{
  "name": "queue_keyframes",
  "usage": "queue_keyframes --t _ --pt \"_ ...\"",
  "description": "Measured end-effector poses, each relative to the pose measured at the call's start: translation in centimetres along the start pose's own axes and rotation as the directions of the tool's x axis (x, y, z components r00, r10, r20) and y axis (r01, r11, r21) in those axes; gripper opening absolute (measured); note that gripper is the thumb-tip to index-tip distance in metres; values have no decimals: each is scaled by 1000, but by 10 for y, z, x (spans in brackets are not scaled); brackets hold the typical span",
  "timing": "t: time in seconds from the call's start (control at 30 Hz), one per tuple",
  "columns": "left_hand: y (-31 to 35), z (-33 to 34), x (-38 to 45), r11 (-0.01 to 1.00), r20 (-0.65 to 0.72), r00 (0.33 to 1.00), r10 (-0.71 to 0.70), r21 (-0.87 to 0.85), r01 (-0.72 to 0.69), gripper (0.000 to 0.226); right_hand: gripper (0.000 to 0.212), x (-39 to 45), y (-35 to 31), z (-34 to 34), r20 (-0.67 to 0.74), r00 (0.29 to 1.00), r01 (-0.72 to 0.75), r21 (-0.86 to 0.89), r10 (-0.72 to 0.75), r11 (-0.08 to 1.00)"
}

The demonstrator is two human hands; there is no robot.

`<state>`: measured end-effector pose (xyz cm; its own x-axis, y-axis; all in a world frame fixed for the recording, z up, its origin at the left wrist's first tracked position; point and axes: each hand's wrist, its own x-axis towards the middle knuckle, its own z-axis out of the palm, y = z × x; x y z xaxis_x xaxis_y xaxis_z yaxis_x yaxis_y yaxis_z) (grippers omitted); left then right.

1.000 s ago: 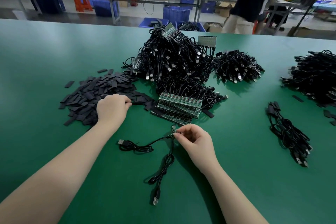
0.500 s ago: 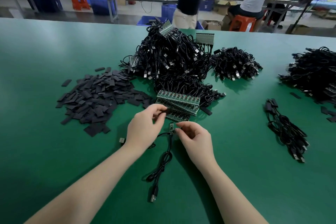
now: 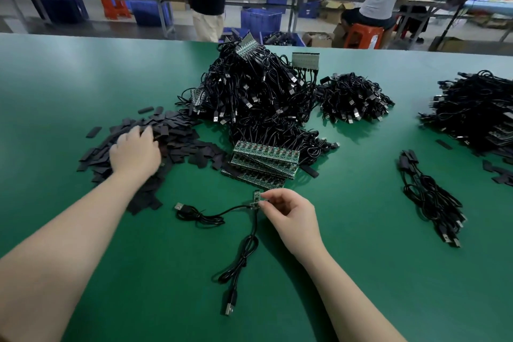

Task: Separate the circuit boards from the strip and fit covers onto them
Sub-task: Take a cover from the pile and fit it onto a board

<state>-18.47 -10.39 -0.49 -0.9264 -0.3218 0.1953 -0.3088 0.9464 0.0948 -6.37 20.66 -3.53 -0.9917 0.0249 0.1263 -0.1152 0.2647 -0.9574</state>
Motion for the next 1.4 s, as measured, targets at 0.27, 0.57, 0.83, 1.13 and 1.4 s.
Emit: queue_keyframes --t 0.27,0.57,0.83,1.13,1.4 --pt "-10 6 0 985 32 990 138 -112 -133 28 19 1 0 0 9 1000 -9 26 8 1000" --pt "-9 7 0 998 100 993 57 -3 -56 35 19 -1 -1 -1 15 1000 -7 23 6 1000" --pt "-12 6 6 997 61 995 79 1 -79 20 21 0 -2 -1 16 1000 -14 30 14 999" --pt "-10 8 9 976 131 983 125 161 -146 38 18 -1 -2 -2 20 1000 -15 42 14 999" --pt "-15 2 11 998 30 999 13 -68 -11 29 19 1 -2 -1 17 1000 -16 44 15 999"
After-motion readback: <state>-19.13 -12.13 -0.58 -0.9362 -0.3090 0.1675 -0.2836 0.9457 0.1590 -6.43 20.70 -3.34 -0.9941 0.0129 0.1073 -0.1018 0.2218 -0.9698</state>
